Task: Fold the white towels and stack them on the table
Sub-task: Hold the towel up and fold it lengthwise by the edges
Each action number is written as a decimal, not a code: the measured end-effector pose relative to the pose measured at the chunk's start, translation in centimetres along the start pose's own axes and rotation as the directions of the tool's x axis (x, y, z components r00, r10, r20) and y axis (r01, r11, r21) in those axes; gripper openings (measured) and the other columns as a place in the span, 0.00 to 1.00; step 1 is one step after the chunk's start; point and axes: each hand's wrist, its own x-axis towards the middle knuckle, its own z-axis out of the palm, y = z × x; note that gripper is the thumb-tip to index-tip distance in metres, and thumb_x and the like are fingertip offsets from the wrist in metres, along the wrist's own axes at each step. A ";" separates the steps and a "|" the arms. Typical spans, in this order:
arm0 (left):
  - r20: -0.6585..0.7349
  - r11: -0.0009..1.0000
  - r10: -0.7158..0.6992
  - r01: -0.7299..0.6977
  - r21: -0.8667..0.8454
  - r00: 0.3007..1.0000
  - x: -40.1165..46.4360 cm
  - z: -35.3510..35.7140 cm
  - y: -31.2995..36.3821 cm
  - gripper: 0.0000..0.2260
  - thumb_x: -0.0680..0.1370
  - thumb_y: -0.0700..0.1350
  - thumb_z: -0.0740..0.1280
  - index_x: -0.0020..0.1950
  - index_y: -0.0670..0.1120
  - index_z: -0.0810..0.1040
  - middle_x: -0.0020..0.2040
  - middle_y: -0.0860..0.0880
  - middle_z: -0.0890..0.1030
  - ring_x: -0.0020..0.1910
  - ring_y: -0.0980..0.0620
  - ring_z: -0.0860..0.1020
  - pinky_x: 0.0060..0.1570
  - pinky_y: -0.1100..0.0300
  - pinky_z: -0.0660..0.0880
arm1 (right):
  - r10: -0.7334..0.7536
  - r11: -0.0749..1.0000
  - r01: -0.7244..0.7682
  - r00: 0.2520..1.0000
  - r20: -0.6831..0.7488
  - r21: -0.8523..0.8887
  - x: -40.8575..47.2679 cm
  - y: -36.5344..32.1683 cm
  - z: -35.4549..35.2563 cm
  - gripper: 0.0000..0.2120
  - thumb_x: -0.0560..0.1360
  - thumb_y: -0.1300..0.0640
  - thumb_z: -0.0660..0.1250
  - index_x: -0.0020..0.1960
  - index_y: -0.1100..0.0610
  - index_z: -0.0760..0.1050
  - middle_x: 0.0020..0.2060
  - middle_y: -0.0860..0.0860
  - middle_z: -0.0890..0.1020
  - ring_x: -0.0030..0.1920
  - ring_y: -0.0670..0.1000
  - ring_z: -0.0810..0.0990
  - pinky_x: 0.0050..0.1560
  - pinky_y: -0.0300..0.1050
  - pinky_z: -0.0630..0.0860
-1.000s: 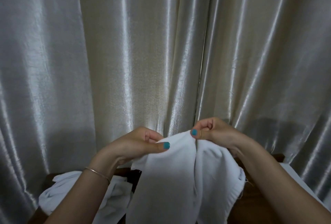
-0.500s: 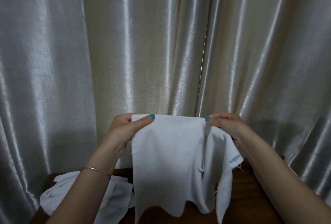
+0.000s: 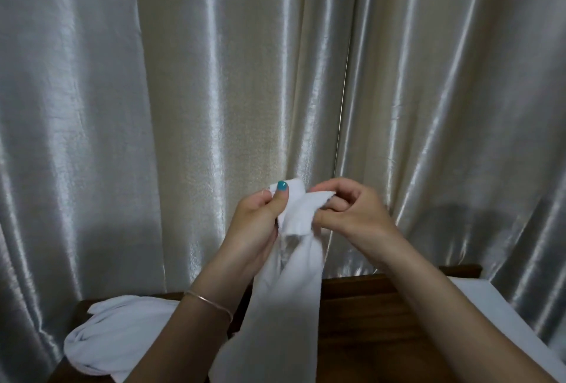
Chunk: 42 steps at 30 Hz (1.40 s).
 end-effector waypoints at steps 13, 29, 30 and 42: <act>-0.015 1.000 0.001 -0.001 0.004 1.000 -1.6 0.3 0.4 0.08 0.75 0.34 0.67 0.50 0.41 0.84 0.44 0.38 0.85 0.38 0.46 0.83 0.37 0.57 0.81 | -0.293 0.911 0.244 0.951 -0.104 -0.333 -0.9 -0.8 1.8 0.15 0.66 0.62 0.77 0.45 0.51 0.75 0.38 0.52 0.79 0.37 0.47 0.76 0.40 0.37 0.73; 0.142 0.995 0.092 -0.088 -0.037 0.986 -2.2 1.1 -1.7 0.11 0.79 0.37 0.64 0.58 0.43 0.82 0.45 0.44 0.86 0.39 0.54 0.84 0.36 0.66 0.78 | -0.043 0.990 0.058 0.993 -0.112 0.132 -1.7 -0.7 1.0 0.16 0.63 0.67 0.77 0.46 0.53 0.81 0.38 0.55 0.86 0.39 0.50 0.84 0.39 0.42 0.81; 0.160 0.995 0.101 -0.099 -0.021 0.982 -2.2 1.2 -1.9 0.11 0.78 0.38 0.65 0.57 0.46 0.83 0.46 0.44 0.86 0.42 0.53 0.84 0.38 0.66 0.78 | -0.052 0.989 0.069 0.991 -0.126 0.130 -1.7 -0.7 1.1 0.16 0.64 0.69 0.76 0.47 0.54 0.80 0.38 0.55 0.86 0.39 0.51 0.85 0.40 0.44 0.81; 0.251 0.993 0.117 -0.106 -0.055 0.961 -2.0 0.8 -2.1 0.14 0.80 0.38 0.61 0.64 0.41 0.76 0.58 0.40 0.82 0.59 0.45 0.80 0.57 0.58 0.78 | -0.307 0.951 0.303 0.929 -0.205 -0.052 -1.4 -0.6 0.9 0.20 0.62 0.66 0.79 0.45 0.45 0.80 0.36 0.50 0.86 0.44 0.48 0.85 0.58 0.50 0.76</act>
